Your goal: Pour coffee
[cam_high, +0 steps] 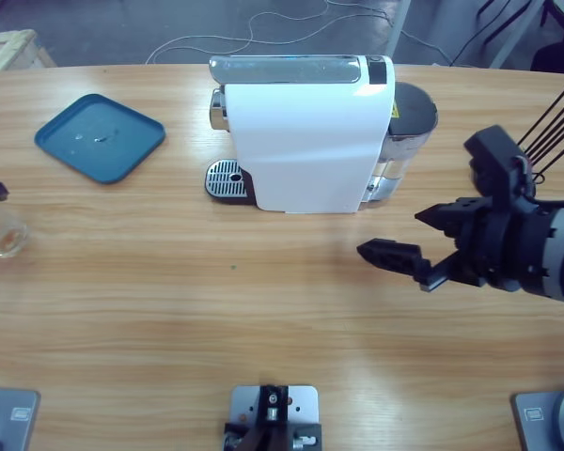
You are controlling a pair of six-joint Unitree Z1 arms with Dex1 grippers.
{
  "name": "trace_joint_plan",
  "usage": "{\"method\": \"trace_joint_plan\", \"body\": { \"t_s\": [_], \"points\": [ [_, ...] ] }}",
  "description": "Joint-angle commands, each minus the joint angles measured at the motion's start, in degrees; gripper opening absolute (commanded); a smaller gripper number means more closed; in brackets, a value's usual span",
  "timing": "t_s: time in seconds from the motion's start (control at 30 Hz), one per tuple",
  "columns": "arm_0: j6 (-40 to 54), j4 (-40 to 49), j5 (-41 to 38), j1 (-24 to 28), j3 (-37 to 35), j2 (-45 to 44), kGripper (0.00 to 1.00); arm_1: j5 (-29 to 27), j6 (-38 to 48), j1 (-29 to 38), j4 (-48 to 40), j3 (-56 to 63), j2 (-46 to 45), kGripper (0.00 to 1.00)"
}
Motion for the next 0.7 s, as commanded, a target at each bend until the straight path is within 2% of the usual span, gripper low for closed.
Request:
{"method": "trace_joint_plan", "body": {
  "t_s": [0.03,0.5,0.57,0.7],
  "points": [
    [-0.9,-3.7,1.1,1.4,3.5,2.6,0.977,0.1,-0.2,0.7,-0.2,0.2,2.8,1.0],
    [-0.8,-12.4,0.9,3.2,7.7,6.1,0.976,0.1,-0.2,0.7,0.0,0.4,3.4,1.0],
    [-0.4,-13.9,0.9,3.6,8.3,6.3,0.905,0.1,-0.2,0.7,0.1,0.3,3.5,1.0],
    [1.3,-15.8,1.0,4.3,8.5,7.0,0.89,0.1,-0.1,0.7,0.2,0.1,3.6,1.0]
  ]
}}
